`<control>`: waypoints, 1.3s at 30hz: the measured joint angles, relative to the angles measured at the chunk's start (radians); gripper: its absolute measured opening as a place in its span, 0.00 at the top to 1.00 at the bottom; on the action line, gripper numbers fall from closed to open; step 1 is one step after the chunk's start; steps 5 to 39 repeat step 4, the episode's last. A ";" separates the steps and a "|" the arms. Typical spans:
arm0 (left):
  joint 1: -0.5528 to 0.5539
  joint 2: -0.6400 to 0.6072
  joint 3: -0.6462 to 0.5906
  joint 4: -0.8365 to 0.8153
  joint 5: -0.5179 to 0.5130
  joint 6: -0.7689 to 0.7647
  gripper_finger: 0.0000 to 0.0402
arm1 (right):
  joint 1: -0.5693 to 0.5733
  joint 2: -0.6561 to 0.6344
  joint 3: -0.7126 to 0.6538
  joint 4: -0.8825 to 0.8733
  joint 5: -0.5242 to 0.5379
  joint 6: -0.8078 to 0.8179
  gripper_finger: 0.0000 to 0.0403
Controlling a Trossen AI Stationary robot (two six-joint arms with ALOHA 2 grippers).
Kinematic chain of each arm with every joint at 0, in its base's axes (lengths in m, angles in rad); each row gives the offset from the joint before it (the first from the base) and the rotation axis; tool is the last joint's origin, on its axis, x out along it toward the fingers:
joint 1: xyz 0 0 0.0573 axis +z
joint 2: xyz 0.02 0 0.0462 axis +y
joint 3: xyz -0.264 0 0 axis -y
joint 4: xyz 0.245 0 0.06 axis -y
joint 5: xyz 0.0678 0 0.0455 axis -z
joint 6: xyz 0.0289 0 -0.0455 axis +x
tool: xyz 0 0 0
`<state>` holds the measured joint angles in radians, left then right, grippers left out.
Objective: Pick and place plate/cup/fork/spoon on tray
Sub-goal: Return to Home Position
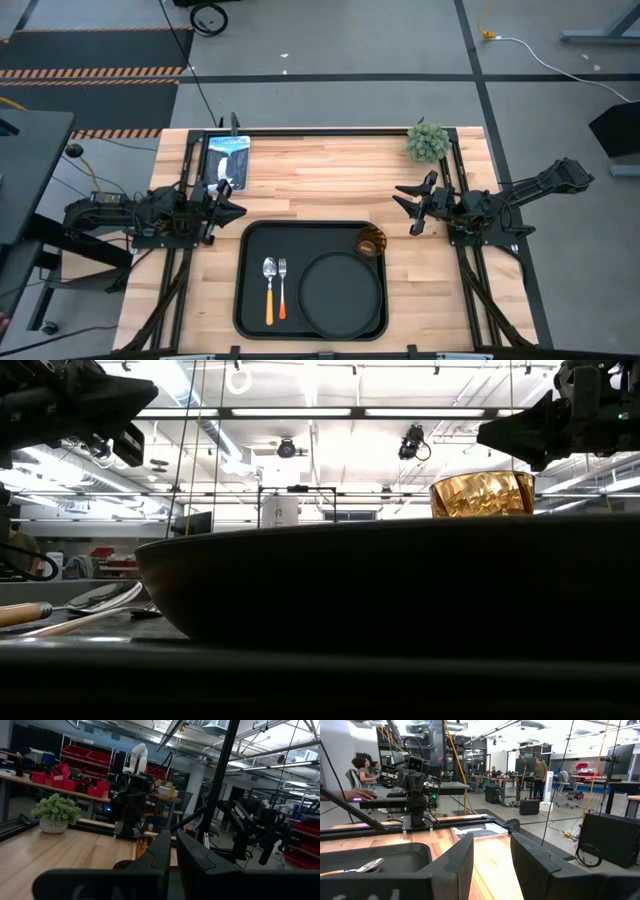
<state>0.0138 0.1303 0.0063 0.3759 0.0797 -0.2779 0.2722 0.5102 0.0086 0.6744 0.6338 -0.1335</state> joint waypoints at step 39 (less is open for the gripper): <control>0.000 0.000 0.000 0.000 0.000 0.000 0.91 | 0.000 0.000 0.000 0.000 0.000 0.000 0.66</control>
